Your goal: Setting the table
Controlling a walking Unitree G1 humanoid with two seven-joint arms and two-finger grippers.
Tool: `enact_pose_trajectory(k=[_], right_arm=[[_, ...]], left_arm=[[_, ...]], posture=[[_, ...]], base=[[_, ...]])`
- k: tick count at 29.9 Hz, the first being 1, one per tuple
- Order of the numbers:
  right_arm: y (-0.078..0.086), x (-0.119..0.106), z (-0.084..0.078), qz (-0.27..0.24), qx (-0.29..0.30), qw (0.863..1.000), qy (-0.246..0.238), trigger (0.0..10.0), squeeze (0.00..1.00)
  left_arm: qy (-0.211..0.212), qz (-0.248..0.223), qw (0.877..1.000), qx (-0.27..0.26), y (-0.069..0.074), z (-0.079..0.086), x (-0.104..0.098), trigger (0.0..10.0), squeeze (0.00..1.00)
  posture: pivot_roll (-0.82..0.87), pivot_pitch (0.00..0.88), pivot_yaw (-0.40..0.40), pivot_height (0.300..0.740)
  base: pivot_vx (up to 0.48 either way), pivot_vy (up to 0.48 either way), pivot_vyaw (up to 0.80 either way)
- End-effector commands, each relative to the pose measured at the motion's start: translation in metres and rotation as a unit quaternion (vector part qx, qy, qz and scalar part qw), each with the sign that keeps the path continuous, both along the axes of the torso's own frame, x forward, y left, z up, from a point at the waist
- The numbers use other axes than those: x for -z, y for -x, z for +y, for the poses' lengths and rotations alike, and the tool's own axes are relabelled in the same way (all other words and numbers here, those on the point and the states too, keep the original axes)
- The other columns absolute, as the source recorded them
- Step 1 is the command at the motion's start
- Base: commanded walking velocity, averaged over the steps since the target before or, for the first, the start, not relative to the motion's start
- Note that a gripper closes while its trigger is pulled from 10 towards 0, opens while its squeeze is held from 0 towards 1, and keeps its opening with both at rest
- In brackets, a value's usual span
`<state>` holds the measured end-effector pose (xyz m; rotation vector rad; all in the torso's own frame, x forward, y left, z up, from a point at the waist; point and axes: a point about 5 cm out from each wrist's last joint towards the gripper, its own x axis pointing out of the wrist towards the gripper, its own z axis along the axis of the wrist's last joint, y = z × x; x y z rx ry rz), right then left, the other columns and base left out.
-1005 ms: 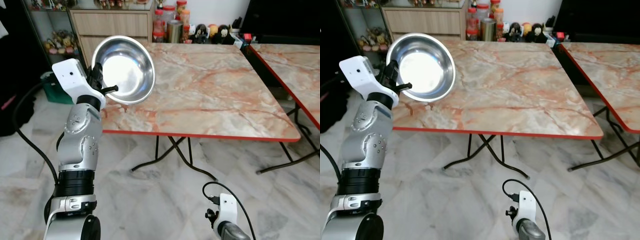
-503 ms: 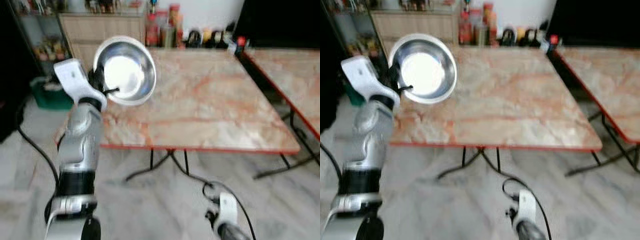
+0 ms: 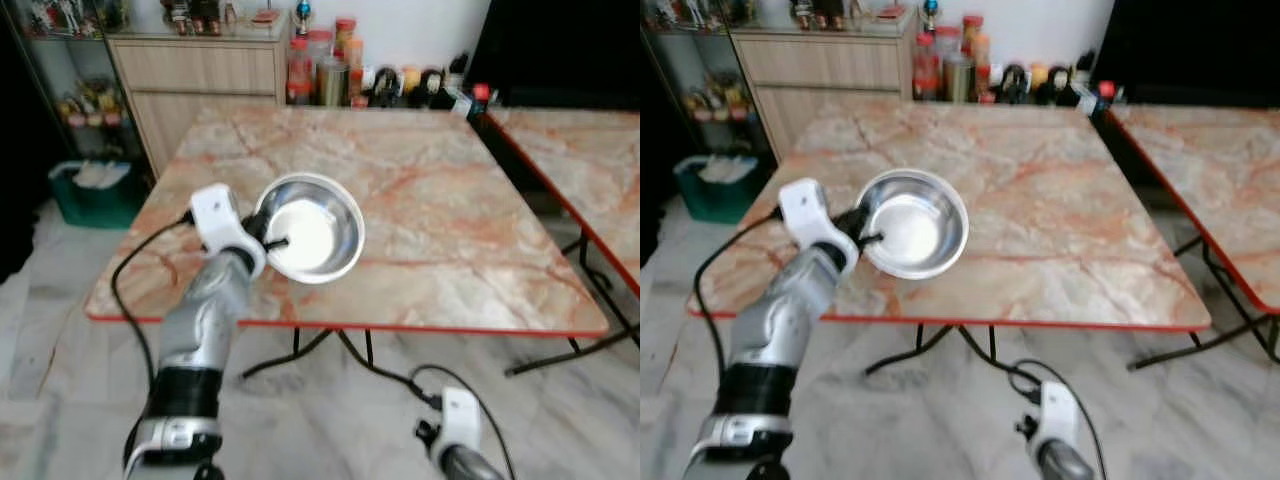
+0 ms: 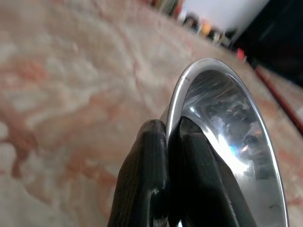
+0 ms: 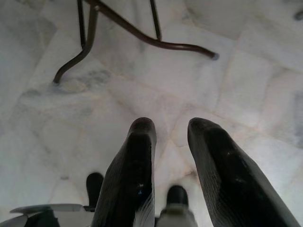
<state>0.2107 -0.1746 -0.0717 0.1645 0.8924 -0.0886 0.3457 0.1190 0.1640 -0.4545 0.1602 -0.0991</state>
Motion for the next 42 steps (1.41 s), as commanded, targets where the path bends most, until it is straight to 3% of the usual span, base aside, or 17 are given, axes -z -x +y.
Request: enact_pose_trajectory(k=[1, 6, 19, 42], right_arm=[[0.002, 0.000, -0.013, 0.004, 0.009, 1.000, 0.013, 10.0, 0.00], [0.002, 0.000, -0.012, 0.004, 0.008, 1.000, 0.013, 10.0, 0.00], [0.002, 0.000, -0.012, 0.005, 0.006, 1.000, 0.012, 10.0, 0.00], [0.001, 0.000, -0.011, 0.006, -0.004, 1.000, 0.012, 10.0, 0.00]], left_arm=[[0.005, -0.007, 0.999, 0.038, 0.000, -0.020, -0.009, 10.0, 0.00], [0.002, 0.022, 0.998, 0.063, 0.001, -0.035, -0.005, 10.0, 0.00], [0.021, 0.060, 0.993, 0.101, 0.007, -0.051, 0.001, 10.0, 0.00], [0.026, 0.069, 0.991, 0.108, 0.008, -0.055, -0.001, 10.0, 0.00]], posture=[[0.06, 0.000, -0.040, 0.728], [0.07, 0.000, -0.038, 0.728], [0.07, 0.000, -0.038, 0.728], [0.07, 0.000, -0.038, 0.728]], base=[[0.322, 0.000, 0.00], [0.323, 0.000, 0.00], [0.187, 0.000, 0.00], [0.066, 0.000, 0.00]])
